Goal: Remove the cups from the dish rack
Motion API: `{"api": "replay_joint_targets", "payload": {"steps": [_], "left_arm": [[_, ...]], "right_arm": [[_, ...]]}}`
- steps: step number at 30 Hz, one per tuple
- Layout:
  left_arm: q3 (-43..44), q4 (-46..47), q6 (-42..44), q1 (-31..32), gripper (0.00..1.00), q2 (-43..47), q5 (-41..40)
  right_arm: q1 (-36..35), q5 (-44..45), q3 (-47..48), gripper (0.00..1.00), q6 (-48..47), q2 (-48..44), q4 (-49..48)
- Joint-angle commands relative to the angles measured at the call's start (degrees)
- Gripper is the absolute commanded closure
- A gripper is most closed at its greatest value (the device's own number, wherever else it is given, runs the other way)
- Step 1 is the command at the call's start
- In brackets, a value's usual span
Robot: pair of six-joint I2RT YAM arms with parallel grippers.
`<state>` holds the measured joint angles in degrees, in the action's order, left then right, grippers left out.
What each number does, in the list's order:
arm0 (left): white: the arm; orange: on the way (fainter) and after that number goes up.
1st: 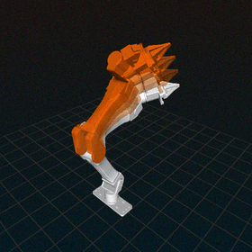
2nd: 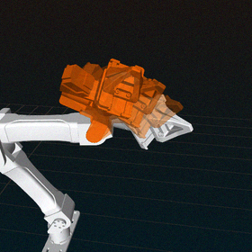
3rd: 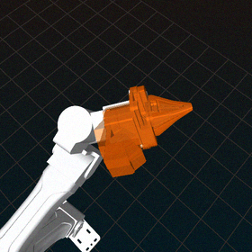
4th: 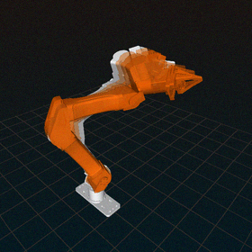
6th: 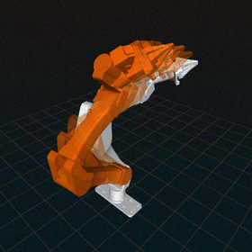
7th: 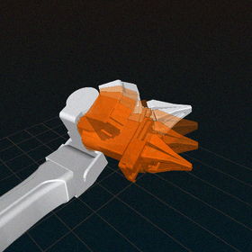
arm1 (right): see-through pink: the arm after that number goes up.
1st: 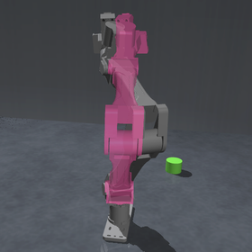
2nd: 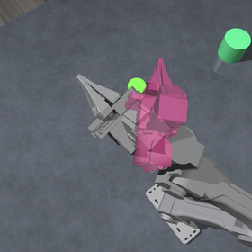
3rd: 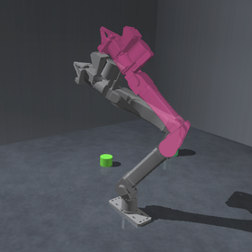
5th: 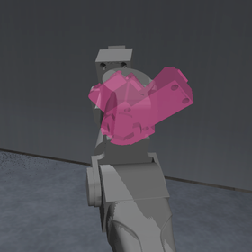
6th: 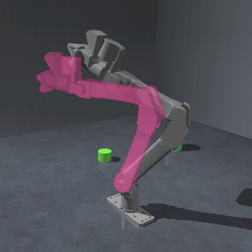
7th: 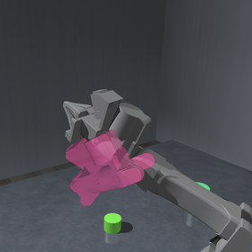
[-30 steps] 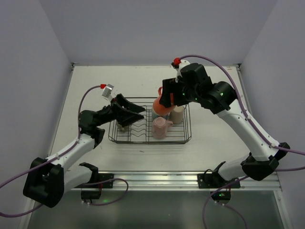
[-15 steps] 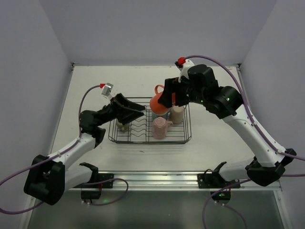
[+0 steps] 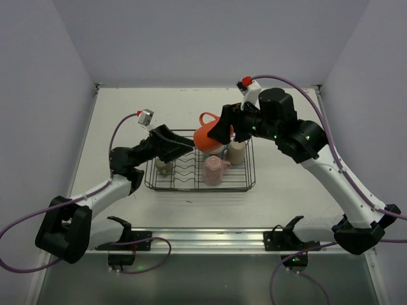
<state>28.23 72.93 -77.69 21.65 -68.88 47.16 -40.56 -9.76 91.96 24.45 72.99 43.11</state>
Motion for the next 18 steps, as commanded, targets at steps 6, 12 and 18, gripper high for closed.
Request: {"api": "replay_joint_targets", "payload": {"steps": [6, 12, 18], "left_arm": [[0.86, 14.08, -5.71, 1.64, 0.20, -1.60, -2.68], [-1.33, 27.24, -11.95, 1.90, 0.25, -3.27, -8.12], [-1.60, 32.63, -15.21, 2.87, 0.43, -4.51, -10.59]], "right_arm": [[0.65, -7.11, -2.31, 1.00, 2.10, -1.36, -14.81], [1.18, -8.34, -5.91, 1.00, 2.36, -1.36, -18.85], [3.11, -12.03, -11.10, 1.00, 3.68, -2.50, -25.08]]}}
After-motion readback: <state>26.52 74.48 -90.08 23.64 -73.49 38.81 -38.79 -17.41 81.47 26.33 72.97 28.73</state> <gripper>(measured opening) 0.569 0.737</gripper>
